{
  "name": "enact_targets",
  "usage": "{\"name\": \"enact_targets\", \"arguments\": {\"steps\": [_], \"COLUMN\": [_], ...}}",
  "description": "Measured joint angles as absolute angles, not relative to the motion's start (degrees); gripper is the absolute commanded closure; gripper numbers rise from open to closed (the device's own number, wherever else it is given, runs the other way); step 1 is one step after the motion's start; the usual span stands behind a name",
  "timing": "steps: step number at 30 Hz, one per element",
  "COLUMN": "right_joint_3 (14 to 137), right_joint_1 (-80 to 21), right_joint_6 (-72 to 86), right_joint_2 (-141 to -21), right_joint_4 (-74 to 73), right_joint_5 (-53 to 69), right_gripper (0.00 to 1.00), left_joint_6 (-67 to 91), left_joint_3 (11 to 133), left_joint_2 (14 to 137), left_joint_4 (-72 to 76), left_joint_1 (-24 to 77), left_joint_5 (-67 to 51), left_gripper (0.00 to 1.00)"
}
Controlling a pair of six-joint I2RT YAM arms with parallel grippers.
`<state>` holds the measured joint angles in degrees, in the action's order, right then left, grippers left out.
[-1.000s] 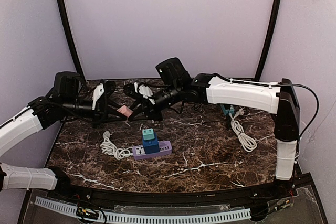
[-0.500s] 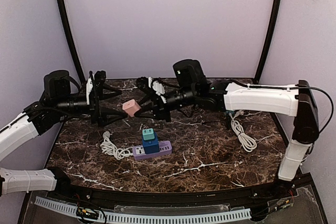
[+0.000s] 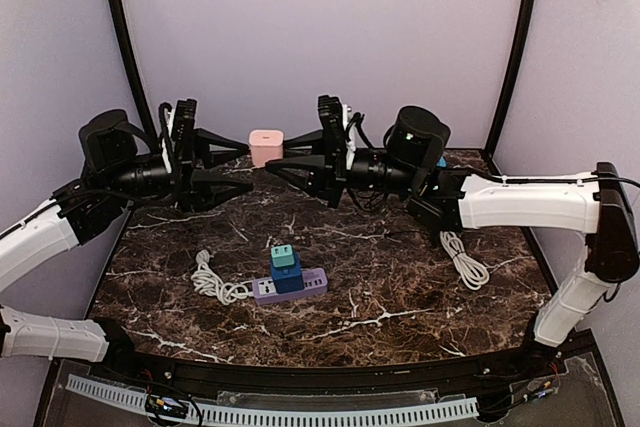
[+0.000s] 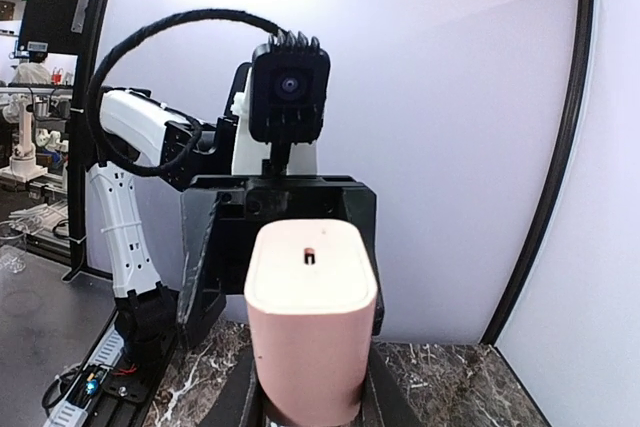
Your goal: Insert the plug
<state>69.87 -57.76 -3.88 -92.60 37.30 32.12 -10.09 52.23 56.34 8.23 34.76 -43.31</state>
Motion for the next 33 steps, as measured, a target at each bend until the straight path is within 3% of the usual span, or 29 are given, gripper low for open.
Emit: {"name": "enact_targets", "arguments": {"steps": [5, 14, 19, 21, 24, 25, 33], "right_joint_3": [69.84, 69.84, 70.39, 71.11, 72.58, 73.03, 72.90], "right_joint_1": [-57.76, -57.76, -57.63, -57.45, -57.30, -57.32, -57.36], "right_joint_6": [-3.18, -3.11, -3.16, -3.60, -4.95, -5.96, -16.23], "right_joint_2": [-92.82, -93.10, -93.54, -93.82, -93.93, -93.93, -90.32], "right_joint_4": [39.18, 39.27, 38.83, 38.13, 34.89, 33.28, 16.80], "right_joint_5": [32.18, 34.28, 35.16, 35.64, 36.01, 35.68, 28.56], "right_gripper": [1.00, 1.00, 1.00, 0.68, 0.06, 0.02, 0.01], "left_joint_6": [-9.98, -10.17, -10.66, -10.92, -11.90, -12.75, -24.84], "left_joint_3": [55.29, 55.35, 55.37, 55.37, 55.37, 55.40, 55.35], "left_joint_2": [57.98, 59.68, 59.68, 59.55, 59.11, 58.98, 58.70], "left_joint_4": [10.59, 11.53, 11.44, 11.40, 10.44, 9.69, -3.46], "left_joint_1": [37.19, 37.78, 37.78, 37.71, 37.74, 37.89, 38.22], "left_joint_5": [-44.16, -43.33, -42.65, -42.30, -41.06, -40.29, -34.04], "left_gripper": [0.56, 0.97, 0.99, 0.99, 0.99, 0.99, 0.99]}}
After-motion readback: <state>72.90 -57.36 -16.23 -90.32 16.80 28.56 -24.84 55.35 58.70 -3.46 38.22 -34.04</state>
